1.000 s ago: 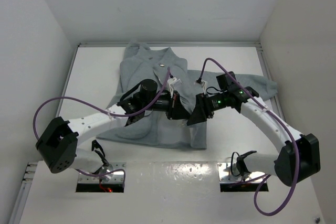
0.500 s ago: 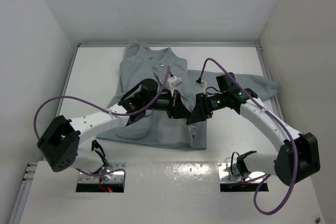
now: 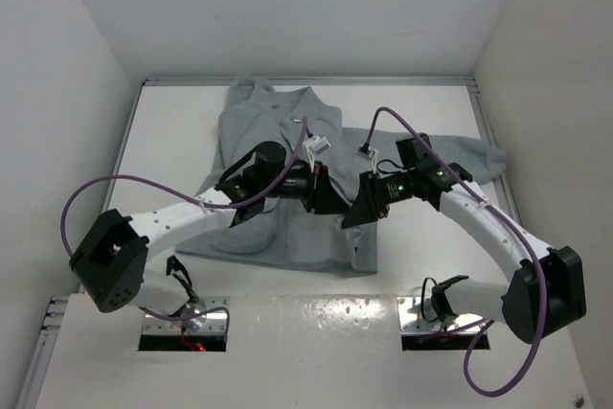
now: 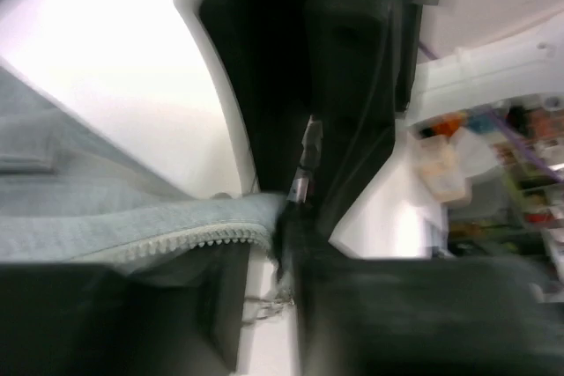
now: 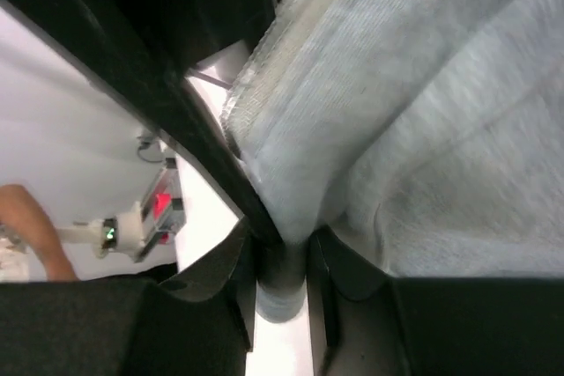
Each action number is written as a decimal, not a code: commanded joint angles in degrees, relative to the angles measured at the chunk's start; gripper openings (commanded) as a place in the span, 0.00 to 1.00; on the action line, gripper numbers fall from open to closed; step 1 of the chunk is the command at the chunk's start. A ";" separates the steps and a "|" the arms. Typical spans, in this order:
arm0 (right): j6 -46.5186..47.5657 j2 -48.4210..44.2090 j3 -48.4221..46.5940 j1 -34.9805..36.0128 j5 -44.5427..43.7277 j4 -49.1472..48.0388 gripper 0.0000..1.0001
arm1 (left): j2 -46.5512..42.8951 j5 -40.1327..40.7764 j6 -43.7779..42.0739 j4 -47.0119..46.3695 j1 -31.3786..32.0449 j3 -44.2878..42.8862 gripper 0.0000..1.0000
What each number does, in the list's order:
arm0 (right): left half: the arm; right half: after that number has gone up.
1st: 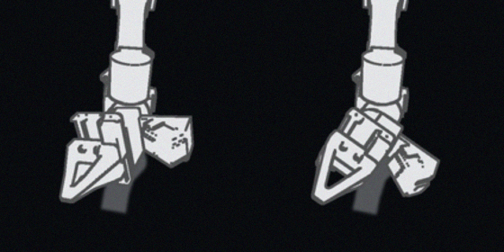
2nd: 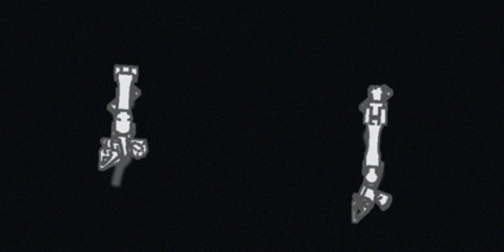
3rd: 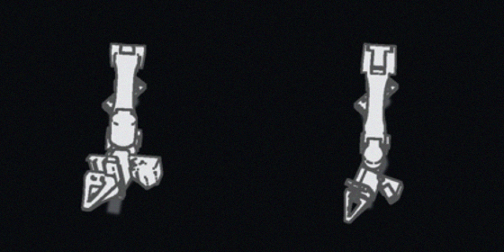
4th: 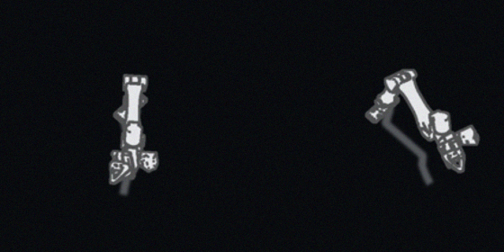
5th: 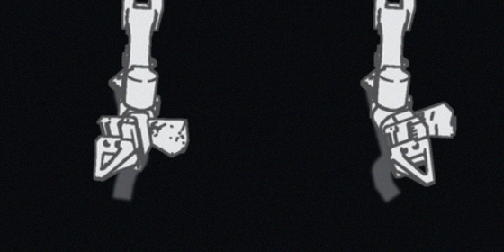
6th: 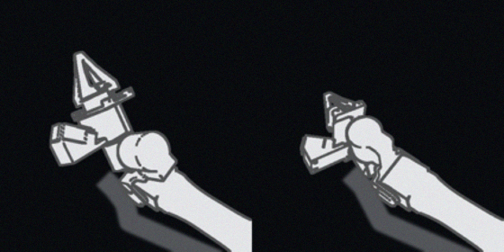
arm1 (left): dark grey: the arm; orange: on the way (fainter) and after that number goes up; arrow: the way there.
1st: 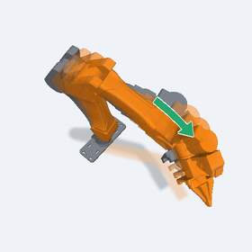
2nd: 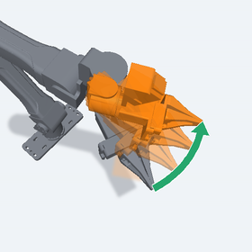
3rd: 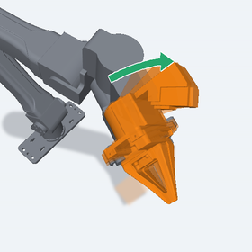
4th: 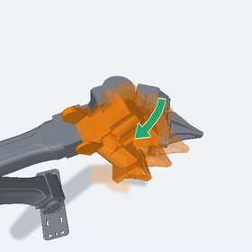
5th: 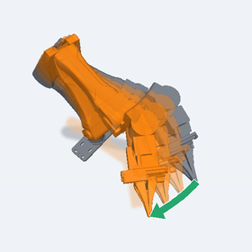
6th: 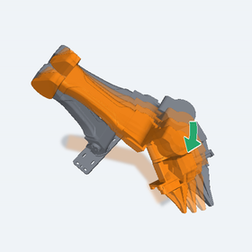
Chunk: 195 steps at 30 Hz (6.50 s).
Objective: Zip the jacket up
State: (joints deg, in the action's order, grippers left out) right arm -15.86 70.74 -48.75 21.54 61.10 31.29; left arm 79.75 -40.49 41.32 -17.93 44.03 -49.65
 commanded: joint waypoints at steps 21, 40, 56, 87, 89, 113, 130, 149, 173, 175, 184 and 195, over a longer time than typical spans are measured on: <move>-11.21 -2.27 10.52 -5.28 -1.51 -13.26 0.00 | -9.08 25.89 -31.48 44.48 -1.40 1.21 0.44; -11.65 -1.31 9.46 -6.95 -2.57 -12.48 0.00 | 4.64 33.63 -23.74 53.43 -2.37 -4.05 0.54; -12.09 -1.22 8.58 -8.35 -2.65 -12.13 0.00 | 8.22 30.20 -18.57 60.03 -3.25 -2.38 0.46; -13.23 0.54 8.59 -9.23 -2.30 -13.97 0.00 | 10.98 24.15 -18.73 54.07 -5.80 -9.34 0.00; -13.06 0.10 8.85 -8.97 -2.22 -14.06 0.00 | 4.41 24.14 -20.39 52.92 -6.41 -8.71 0.00; -11.13 -2.27 8.50 -7.65 -2.39 -12.04 0.00 | -5.73 56.71 -48.60 40.08 -3.07 3.15 0.00; -11.30 -2.71 8.50 -7.57 -2.65 -10.73 0.00 | 0.67 39.52 -52.66 45.36 6.59 1.49 0.00; -9.81 -2.63 7.62 -7.74 -2.21 -8.88 0.00 | 6.21 31.96 -44.66 46.41 6.59 -2.73 0.47; -9.72 -2.27 8.23 -7.74 -2.21 -8.88 0.00 | 15.26 44.27 -41.58 47.99 4.92 -5.55 0.48; -9.89 -2.27 8.41 -7.74 -2.21 -8.79 0.00 | 15.79 44.27 -41.58 47.99 5.45 -5.55 0.49; -9.72 -1.92 8.59 -7.83 -2.48 -8.88 0.00 | 19.83 41.46 -41.06 47.99 5.45 -6.60 0.23; -9.63 -2.01 8.41 -7.74 -1.60 -9.66 0.00 | 8.17 31.82 -39.56 46.42 -1.74 -8.18 0.00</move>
State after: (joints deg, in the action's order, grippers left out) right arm -25.89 69.38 -38.83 13.63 57.49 22.74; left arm 96.20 -3.62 1.37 31.57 46.00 -56.97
